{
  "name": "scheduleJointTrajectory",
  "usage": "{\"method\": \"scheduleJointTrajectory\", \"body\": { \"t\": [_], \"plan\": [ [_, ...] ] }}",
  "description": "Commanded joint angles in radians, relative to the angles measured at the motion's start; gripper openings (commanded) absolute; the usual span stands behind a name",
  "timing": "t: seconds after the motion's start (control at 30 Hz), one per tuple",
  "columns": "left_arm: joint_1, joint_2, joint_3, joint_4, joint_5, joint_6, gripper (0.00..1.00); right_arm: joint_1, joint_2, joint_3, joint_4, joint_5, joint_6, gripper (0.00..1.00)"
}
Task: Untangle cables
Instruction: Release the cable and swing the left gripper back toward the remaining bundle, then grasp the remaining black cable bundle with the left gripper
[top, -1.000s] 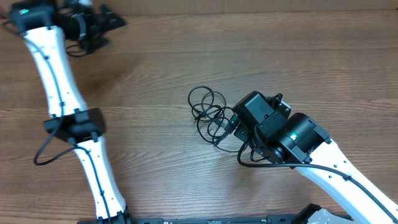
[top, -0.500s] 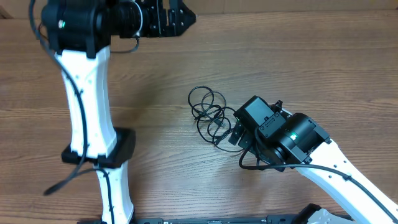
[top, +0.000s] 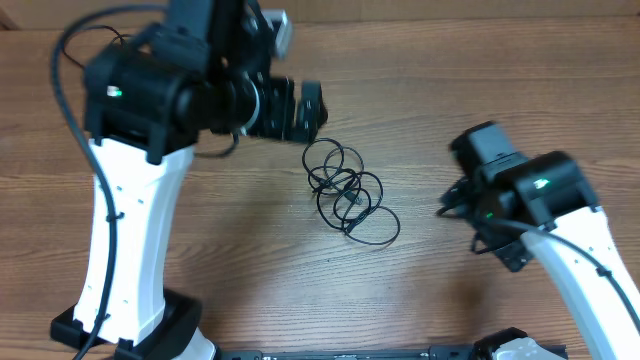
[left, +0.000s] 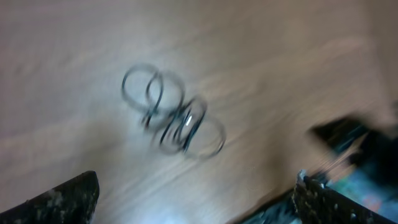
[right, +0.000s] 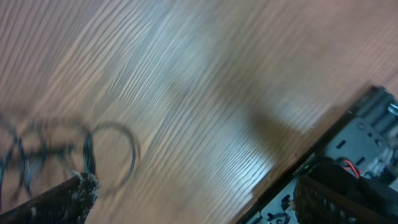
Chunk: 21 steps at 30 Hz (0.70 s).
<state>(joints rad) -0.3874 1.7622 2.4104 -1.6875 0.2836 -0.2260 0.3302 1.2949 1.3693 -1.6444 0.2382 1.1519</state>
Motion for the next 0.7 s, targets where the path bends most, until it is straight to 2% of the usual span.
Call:
{"method": "scheduleJointTrajectory", "body": {
  "t": [0.0, 0.1, 0.27, 0.33, 0.4, 0.57, 0.67],
  "plan": [
    [-0.027, -0.050, -0.163, -0.002, -0.084, 0.045, 1.00, -0.138, -0.018, 0.025, -0.001, 0.003, 0.006, 1.00],
    [-0.047, -0.046, -0.324, 0.015, -0.084, 0.070, 1.00, -0.259, -0.018, 0.025, 0.000, -0.015, 0.006, 1.00],
    [-0.072, -0.042, -0.533, 0.119, -0.084, 0.074, 0.99, -0.314, -0.018, 0.025, 0.000, -0.023, 0.006, 1.00],
    [-0.074, -0.041, -0.601, 0.173, -0.084, 0.073, 0.93, -0.314, -0.018, 0.025, 0.000, -0.046, 0.006, 1.00],
    [-0.075, -0.041, -0.663, 0.229, -0.084, 0.073, 0.77, -0.314, -0.018, 0.025, 0.000, -0.056, 0.006, 1.00],
    [-0.079, -0.038, -0.790, 0.376, -0.072, 0.062, 0.75, -0.314, -0.018, 0.025, 0.000, -0.056, 0.006, 1.00],
    [-0.079, -0.036, -0.854, 0.449, -0.063, 0.053, 0.70, -0.314, -0.018, 0.025, 0.000, -0.056, 0.006, 1.00]
  ]
}}
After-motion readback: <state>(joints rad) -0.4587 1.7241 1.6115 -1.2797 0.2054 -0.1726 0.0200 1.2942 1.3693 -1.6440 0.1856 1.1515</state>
